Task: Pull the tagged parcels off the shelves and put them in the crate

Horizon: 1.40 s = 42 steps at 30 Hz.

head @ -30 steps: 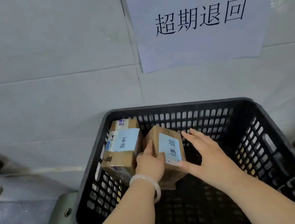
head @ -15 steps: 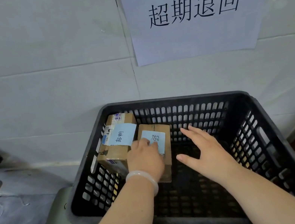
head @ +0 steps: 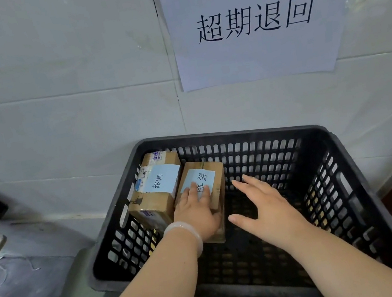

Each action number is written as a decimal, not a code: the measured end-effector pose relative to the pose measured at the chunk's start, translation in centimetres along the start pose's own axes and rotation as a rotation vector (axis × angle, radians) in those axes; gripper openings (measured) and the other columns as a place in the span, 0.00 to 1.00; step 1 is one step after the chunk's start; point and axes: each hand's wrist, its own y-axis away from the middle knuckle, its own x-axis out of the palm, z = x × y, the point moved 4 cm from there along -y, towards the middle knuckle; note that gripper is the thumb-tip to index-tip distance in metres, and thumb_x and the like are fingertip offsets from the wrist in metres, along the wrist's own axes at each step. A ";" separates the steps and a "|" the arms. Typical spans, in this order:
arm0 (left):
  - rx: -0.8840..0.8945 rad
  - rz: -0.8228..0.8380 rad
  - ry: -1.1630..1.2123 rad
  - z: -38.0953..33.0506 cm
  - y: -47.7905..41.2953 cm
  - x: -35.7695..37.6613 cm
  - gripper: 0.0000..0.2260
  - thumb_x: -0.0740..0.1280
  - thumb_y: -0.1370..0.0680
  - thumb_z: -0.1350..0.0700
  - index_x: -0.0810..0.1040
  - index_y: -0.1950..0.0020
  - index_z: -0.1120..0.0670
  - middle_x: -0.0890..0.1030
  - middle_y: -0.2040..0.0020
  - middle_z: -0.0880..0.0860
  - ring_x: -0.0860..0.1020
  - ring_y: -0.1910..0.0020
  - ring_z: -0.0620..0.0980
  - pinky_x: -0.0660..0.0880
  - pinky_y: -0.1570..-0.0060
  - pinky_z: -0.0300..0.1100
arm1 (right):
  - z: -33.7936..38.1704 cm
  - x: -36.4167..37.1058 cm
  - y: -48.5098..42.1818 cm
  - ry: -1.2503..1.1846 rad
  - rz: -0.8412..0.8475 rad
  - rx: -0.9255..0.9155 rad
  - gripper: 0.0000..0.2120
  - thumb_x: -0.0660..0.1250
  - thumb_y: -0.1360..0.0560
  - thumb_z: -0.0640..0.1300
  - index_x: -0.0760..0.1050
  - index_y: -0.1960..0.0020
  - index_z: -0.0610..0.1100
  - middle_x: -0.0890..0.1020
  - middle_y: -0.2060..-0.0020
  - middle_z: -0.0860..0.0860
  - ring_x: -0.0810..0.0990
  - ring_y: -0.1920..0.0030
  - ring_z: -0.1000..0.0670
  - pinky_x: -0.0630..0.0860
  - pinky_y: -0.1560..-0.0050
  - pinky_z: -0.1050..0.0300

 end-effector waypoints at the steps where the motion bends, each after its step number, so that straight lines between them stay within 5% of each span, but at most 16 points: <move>1: 0.006 -0.008 0.009 0.0 0.1 -0.1 0.35 0.59 0.20 0.42 0.43 0.20 0.45 0.40 0.19 0.52 0.40 0.21 0.54 0.44 0.23 0.54 | 0.0 0.0 0.0 0.019 0.003 -0.005 0.39 0.64 0.28 0.67 0.49 0.23 0.63 0.49 0.22 0.61 0.46 0.23 0.56 0.52 0.26 0.47; 13: 0.066 -0.528 -0.056 2.3 9.6 -6.6 0.33 0.60 0.22 0.37 0.47 0.21 0.39 0.47 0.19 0.49 0.43 0.21 0.52 0.44 0.23 0.55 | 4.9 -1.2 2.2 0.179 -0.073 -0.278 0.42 0.61 0.29 0.70 0.45 0.22 0.60 0.49 0.22 0.56 0.44 0.23 0.54 0.41 0.27 0.52; 21: -0.368 -0.745 -0.075 9.2 25.6 -2.7 0.36 0.62 0.25 0.34 0.49 0.21 0.38 0.49 0.19 0.48 0.48 0.20 0.53 0.45 0.23 0.56 | 15.7 2.7 7.8 0.114 0.039 -0.751 0.42 0.61 0.29 0.70 0.44 0.22 0.62 0.47 0.22 0.57 0.37 0.26 0.61 0.36 0.28 0.56; 26: -0.661 -0.797 -0.116 13.7 37.9 -0.4 0.37 0.63 0.25 0.34 0.49 0.21 0.38 0.50 0.19 0.49 0.49 0.20 0.53 0.44 0.24 0.57 | 23.2 8.3 13.6 0.130 0.213 -1.003 0.44 0.60 0.29 0.72 0.37 0.24 0.64 0.39 0.22 0.58 0.32 0.25 0.57 0.38 0.24 0.48; 29: -0.791 -0.826 -0.136 15.5 44.6 -0.1 0.36 0.62 0.24 0.35 0.49 0.21 0.39 0.51 0.19 0.50 0.49 0.20 0.53 0.44 0.25 0.56 | 27.6 10.9 17.6 0.100 0.276 -1.141 0.44 0.59 0.29 0.72 0.30 0.29 0.69 0.36 0.23 0.60 0.26 0.28 0.61 0.32 0.26 0.52; 42: -1.175 -0.987 -0.287 24.6 71.0 -1.2 0.35 0.66 0.26 0.36 0.56 0.22 0.40 0.56 0.20 0.50 0.52 0.21 0.53 0.47 0.24 0.59 | 50.7 17.2 34.1 0.014 0.244 -1.507 0.43 0.58 0.27 0.70 0.35 0.24 0.62 0.40 0.22 0.56 0.35 0.23 0.54 0.38 0.24 0.45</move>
